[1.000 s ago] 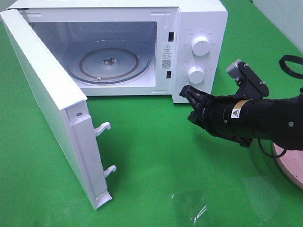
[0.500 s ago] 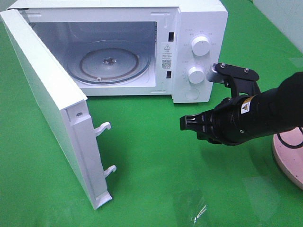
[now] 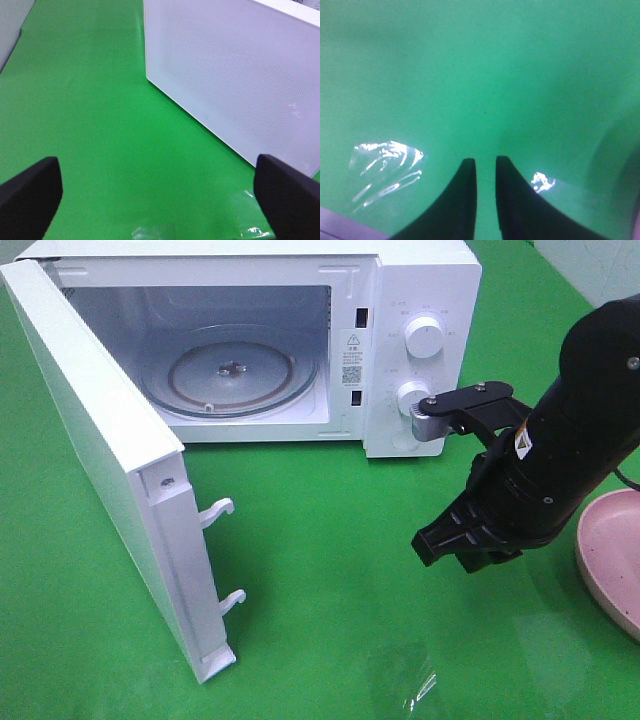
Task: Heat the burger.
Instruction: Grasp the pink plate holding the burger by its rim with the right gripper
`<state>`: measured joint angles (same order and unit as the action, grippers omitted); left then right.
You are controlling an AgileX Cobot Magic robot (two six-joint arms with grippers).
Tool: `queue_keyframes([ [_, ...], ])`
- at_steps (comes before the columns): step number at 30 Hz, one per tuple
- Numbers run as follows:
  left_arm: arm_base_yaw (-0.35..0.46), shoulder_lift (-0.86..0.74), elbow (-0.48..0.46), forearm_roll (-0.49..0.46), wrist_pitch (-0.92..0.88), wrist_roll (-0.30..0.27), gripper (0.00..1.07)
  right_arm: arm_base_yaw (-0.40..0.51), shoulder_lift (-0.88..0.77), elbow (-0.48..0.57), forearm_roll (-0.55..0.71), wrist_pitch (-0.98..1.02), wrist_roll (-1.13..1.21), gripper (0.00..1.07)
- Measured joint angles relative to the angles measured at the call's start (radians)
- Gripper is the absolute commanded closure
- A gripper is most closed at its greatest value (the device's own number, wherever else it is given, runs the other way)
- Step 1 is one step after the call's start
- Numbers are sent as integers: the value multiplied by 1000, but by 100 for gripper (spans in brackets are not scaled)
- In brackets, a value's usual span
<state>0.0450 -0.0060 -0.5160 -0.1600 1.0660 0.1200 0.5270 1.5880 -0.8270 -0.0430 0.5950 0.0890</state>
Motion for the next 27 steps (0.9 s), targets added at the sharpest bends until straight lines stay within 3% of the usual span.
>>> queue_keyframes([
  [4, 0, 0, 0, 0, 0, 0, 10, 0, -9, -20, -9, 103, -27, 85],
  [6, 0, 0, 0, 0, 0, 0, 10, -1, -12, -32, -23, 167, -57, 74],
  [7, 0, 0, 0, 0, 0, 0, 10, -1, -12, -32, -23, 167, -57, 74],
  [8, 0, 0, 0, 0, 0, 0, 10, -12, -21, -37, -25, 193, -72, 65],
  [9, 0, 0, 0, 0, 0, 0, 10, -12, -21, -37, -25, 193, -72, 65],
  [10, 0, 0, 0, 0, 0, 0, 10, -29, -41, -37, -28, 204, -89, 51],
  [11, 0, 0, 0, 0, 0, 0, 10, -29, -41, -37, -28, 204, -89, 51],
  [13, 0, 0, 0, 0, 0, 0, 10, -61, -87, -37, -34, 211, -97, 33],
  [14, 0, 0, 0, 0, 0, 0, 10, -61, -87, -37, -34, 211, -97, 33],
  [15, 0, 0, 0, 0, 0, 0, 10, -86, -119, -37, -48, 212, -104, 21],
  [16, 0, 0, 0, 0, 0, 0, 10, -86, -119, -37, -48, 212, -104, 21],
  [17, 0, 0, 0, 0, 0, 0, 10, -110, -144, -37, -61, 213, -109, 14],
  [27, 0, 0, 0, 0, 0, 0, 10, -268, -197, -37, -70, 243, -111, 15],
])
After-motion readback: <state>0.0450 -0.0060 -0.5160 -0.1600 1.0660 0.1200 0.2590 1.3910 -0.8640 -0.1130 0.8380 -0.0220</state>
